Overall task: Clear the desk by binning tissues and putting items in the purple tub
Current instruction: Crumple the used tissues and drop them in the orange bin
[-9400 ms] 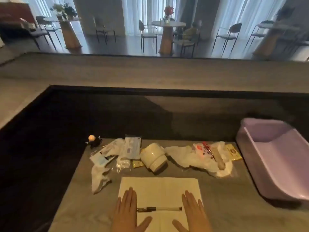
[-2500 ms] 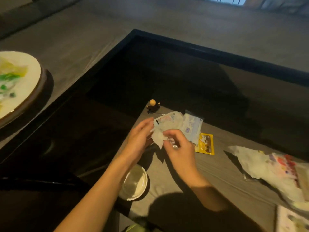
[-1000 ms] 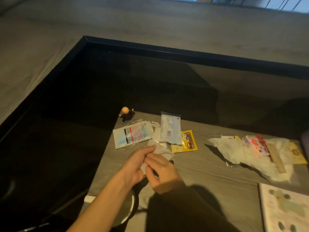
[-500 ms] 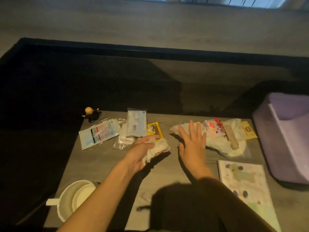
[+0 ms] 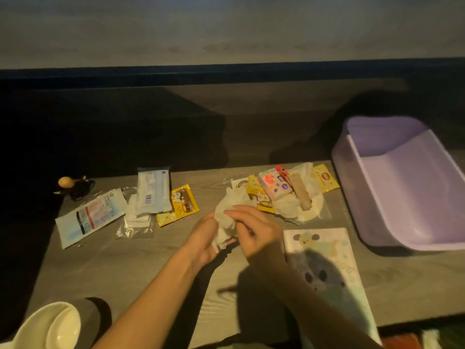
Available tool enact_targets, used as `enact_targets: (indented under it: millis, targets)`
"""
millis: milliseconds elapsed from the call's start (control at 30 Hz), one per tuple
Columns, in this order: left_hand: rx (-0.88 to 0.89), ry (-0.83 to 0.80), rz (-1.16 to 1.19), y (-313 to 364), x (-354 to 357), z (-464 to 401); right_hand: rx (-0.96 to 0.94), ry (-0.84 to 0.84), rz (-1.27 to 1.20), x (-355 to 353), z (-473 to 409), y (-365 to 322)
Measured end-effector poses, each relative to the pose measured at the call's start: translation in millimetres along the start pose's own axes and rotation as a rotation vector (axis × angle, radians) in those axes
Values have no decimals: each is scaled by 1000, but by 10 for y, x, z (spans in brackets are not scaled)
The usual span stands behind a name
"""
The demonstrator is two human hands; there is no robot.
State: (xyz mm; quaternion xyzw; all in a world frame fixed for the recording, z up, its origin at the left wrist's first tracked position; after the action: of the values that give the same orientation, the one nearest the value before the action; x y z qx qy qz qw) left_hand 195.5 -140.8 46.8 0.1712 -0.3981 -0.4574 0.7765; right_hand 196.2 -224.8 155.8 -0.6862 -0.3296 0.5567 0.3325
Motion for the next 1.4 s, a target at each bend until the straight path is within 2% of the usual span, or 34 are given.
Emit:
enact_targets:
  millis: [67, 167, 267, 300, 367, 400, 433, 467, 533, 600, 667, 767, 833, 1000, 1133, 1233, 1300, 1400]
  targets:
    - [-32, -56, 132, -57, 105, 3, 63, -70, -26, 141, 62, 136]
    - [-16, -130, 147, -117, 191, -17, 173, -155, -28, 198, 99, 325]
    - [-35, -146, 106, -226, 236, -14, 136, -340, 48, 317, 184, 307]
    - [-51, -142, 94, -288, 241, -37, 113, -364, 131, 335, 213, 294]
    - [-55, -148, 92, -321, 305, -60, -52, -356, 335, 357, 286, 223]
    - [-54, -145, 76, -315, 334, -60, -71, -378, 388, 356, 318, 240]
    - [-56, -115, 60, -328, 314, -92, -11, -385, 394, 305, 313, 301]
    - [-48, -87, 58, -328, 291, -129, 28, -322, 377, 178, 284, 320]
    - [-29, -19, 35, -327, 223, -203, -14, -77, 297, -194, 223, 302]
    - [-14, 21, 15, -346, 163, -299, 53, 87, 231, -461, 135, 540]
    - [24, 37, -19, -330, 135, -352, 179, 57, 256, -483, -6, 928]
    - [66, 29, -57, -288, 186, -375, 496, -151, 297, -363, -143, 1490]
    - [67, 53, -80, -296, 190, -402, 552, -212, 348, -299, -176, 1632]
    - [74, 20, -94, -315, 285, -446, 580, -149, 337, -321, -246, 1780]
    - [87, 29, -139, -349, 304, -452, 627, -27, 18, -515, -224, 1718]
    - [103, 39, -188, -376, 288, -434, 480, 37, -137, -725, -125, 1364]
    - [109, -2, -217, -397, 357, -403, 374, 61, -199, -834, -35, 1095]
    - [82, -179, -196, -446, 643, -263, 404, -5, -250, -733, 97, 900]
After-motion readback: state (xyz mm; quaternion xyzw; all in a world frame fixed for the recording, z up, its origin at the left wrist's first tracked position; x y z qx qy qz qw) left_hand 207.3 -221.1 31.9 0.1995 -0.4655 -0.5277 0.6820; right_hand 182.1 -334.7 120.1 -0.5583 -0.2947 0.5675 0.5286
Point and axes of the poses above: each hand's wrist, its own z-axis away from the middle knuckle, its own x-axis out of the palm, y = z × x, the point moved 10 cm from there along -z, towards the middle knuckle, and after that the axes turned 14 degrees about x, right-handed, at the moved point
